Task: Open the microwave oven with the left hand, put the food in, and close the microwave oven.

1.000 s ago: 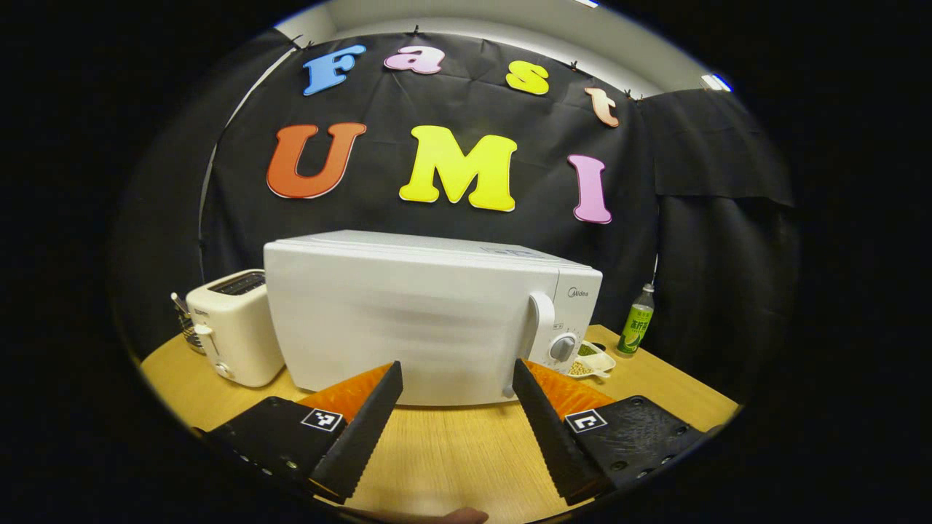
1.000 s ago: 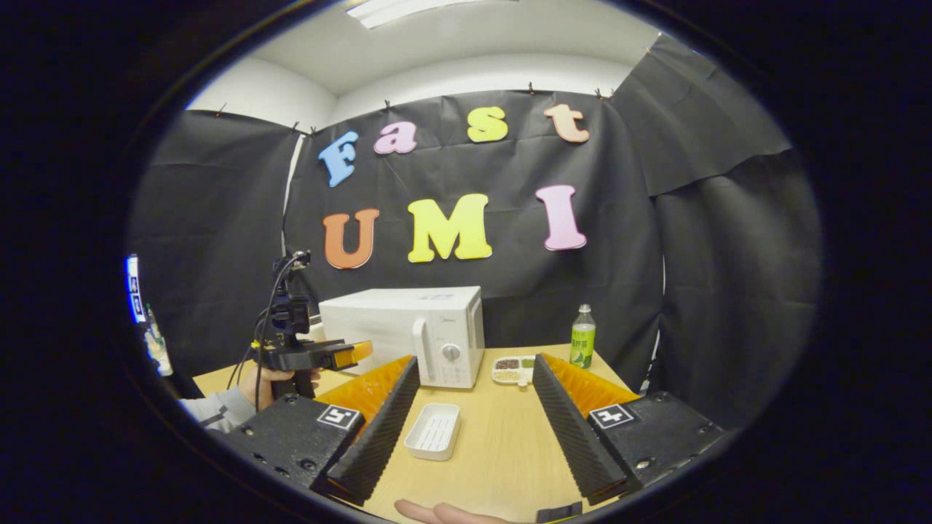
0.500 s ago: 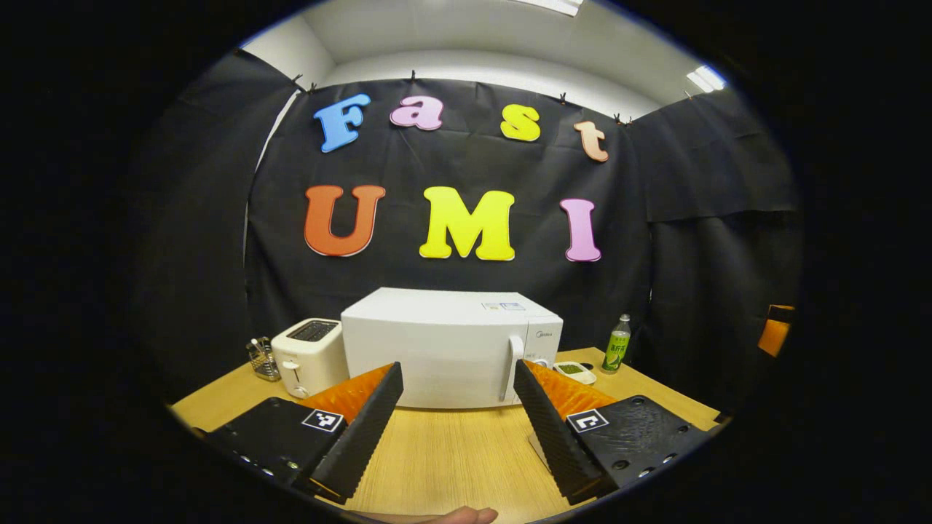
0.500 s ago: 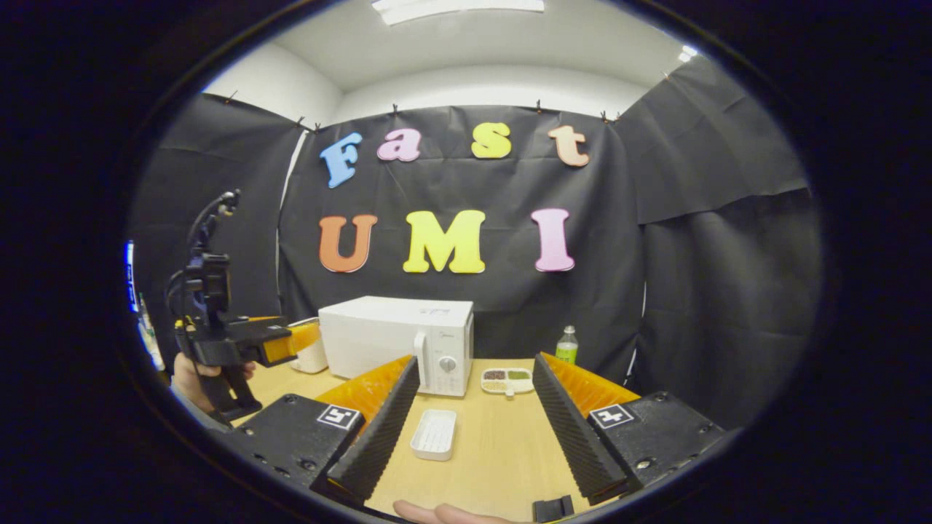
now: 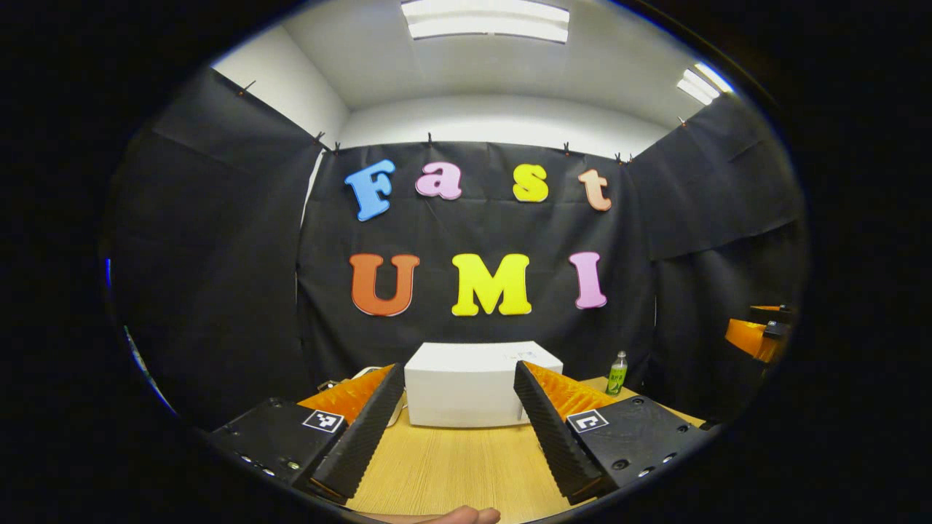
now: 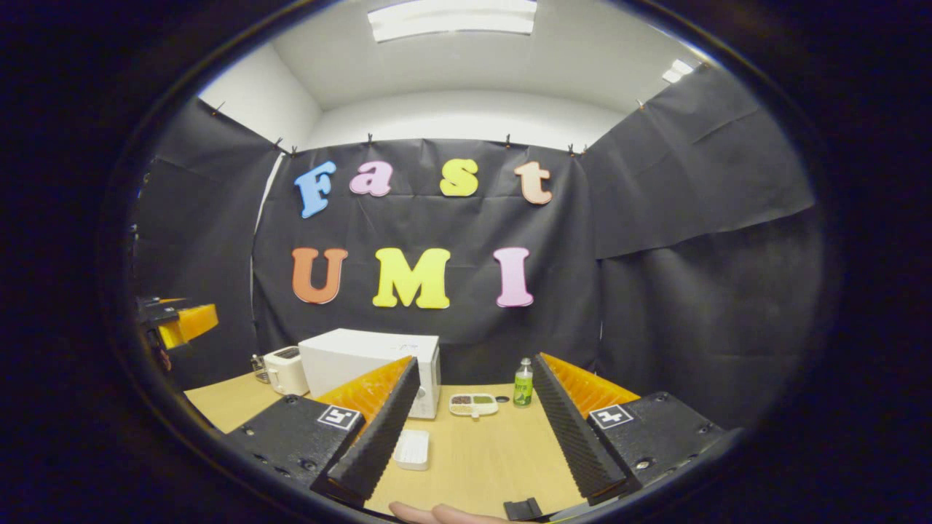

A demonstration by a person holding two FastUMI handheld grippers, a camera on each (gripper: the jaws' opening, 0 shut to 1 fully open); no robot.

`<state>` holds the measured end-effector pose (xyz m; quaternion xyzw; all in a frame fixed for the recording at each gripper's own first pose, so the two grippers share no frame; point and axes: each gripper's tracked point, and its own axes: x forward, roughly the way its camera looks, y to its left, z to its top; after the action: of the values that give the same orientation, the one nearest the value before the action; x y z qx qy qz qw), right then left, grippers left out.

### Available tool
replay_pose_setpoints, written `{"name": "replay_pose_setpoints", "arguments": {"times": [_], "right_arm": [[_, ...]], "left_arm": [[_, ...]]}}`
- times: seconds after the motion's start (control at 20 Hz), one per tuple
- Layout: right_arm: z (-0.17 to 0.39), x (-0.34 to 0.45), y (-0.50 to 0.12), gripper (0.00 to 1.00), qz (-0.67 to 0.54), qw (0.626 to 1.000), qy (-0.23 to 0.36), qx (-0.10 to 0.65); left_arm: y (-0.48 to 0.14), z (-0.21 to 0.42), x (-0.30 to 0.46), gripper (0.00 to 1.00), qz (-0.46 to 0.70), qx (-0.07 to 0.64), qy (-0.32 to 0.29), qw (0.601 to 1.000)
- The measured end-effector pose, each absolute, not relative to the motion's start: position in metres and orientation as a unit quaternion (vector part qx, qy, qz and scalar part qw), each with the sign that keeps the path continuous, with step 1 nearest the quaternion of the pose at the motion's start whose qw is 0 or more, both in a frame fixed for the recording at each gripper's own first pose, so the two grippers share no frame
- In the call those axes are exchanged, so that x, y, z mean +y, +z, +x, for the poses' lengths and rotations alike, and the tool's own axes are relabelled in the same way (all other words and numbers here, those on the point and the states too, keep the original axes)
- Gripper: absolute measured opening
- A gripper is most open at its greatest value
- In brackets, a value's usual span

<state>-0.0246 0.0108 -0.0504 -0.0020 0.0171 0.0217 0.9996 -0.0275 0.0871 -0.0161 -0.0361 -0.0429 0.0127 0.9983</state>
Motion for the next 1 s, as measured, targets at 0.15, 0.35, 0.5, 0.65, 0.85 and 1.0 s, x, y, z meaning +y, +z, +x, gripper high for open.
{"name": "replay_pose_setpoints", "arguments": {"times": [0.15, 0.35, 0.5, 0.65, 0.85, 1.0], "right_arm": [[-0.035, 0.01, -0.046, 0.99, 0.003, 0.999, 0.028, 0.021], [-0.043, 0.007, -0.048, 0.99, 0.01, 0.999, 0.042, 0.02], [-0.046, -0.005, -0.05, 0.99, 0.015, 0.999, 0.028, 0.011], [-0.052, -0.022, -0.045, 0.99, 0.044, 0.999, -0.004, -0.01], [-0.051, -0.03, -0.048, 0.99, 0.059, 0.998, -0.012, -0.016], [-0.052, -0.029, -0.047, 0.99, 0.067, 0.998, -0.011, -0.014]], "left_arm": [[-0.013, -0.048, 0.088, 0.95, -0.043, -0.041, 0.008, 0.998], [-0.009, -0.07, 0.089, 0.95, -0.02, -0.049, 0.018, 0.998], [-0.014, -0.077, 0.091, 0.95, -0.004, -0.045, 0.034, 0.998], [-0.022, -0.078, 0.088, 0.95, -0.002, -0.033, 0.035, 0.999], [-0.032, -0.082, 0.095, 0.95, 0.011, -0.024, 0.048, 0.998], [-0.03, -0.083, 0.099, 0.84, 0.012, -0.031, 0.059, 0.998]]}}
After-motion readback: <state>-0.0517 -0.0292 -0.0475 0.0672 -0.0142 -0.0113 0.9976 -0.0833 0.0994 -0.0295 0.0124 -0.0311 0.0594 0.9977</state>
